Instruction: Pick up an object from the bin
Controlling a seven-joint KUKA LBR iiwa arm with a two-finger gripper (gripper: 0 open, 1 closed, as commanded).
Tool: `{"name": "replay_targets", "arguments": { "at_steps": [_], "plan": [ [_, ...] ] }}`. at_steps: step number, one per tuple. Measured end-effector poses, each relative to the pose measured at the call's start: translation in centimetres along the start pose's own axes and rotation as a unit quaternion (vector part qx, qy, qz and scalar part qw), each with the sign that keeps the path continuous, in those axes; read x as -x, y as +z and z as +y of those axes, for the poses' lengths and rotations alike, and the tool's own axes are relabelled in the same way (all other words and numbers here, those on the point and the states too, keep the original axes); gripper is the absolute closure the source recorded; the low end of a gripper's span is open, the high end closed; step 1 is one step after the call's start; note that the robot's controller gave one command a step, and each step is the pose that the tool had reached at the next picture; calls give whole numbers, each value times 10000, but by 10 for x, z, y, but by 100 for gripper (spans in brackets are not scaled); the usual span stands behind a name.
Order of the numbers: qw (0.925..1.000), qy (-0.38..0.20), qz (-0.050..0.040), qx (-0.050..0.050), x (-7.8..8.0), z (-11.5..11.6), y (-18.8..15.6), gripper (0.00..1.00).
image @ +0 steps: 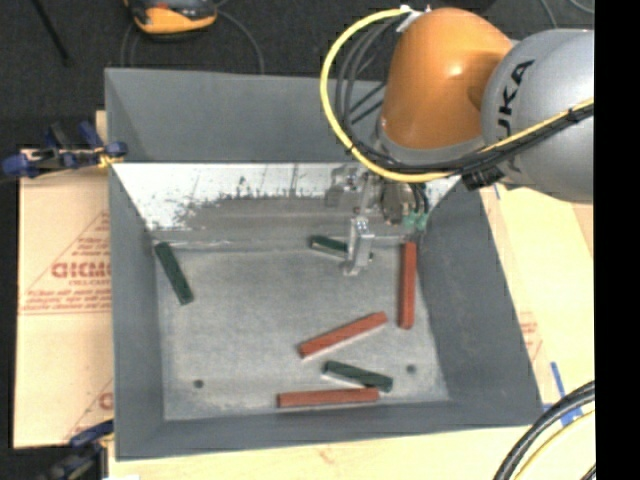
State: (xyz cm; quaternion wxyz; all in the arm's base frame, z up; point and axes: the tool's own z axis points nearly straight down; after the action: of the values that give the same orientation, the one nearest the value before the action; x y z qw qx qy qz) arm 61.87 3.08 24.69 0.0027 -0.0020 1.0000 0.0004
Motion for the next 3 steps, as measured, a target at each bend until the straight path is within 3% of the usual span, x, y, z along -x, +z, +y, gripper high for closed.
{"name": "replay_targets", "arguments": {
  "at_steps": [1,2,3],
  "plan": [
    [10000,1,0,0,0,0,0,0],
    [10000,-8,-23,-4,-6,-28,57,0],
    [9934,-1146,3,-5,-59,-34,112,0]
  ]
}}
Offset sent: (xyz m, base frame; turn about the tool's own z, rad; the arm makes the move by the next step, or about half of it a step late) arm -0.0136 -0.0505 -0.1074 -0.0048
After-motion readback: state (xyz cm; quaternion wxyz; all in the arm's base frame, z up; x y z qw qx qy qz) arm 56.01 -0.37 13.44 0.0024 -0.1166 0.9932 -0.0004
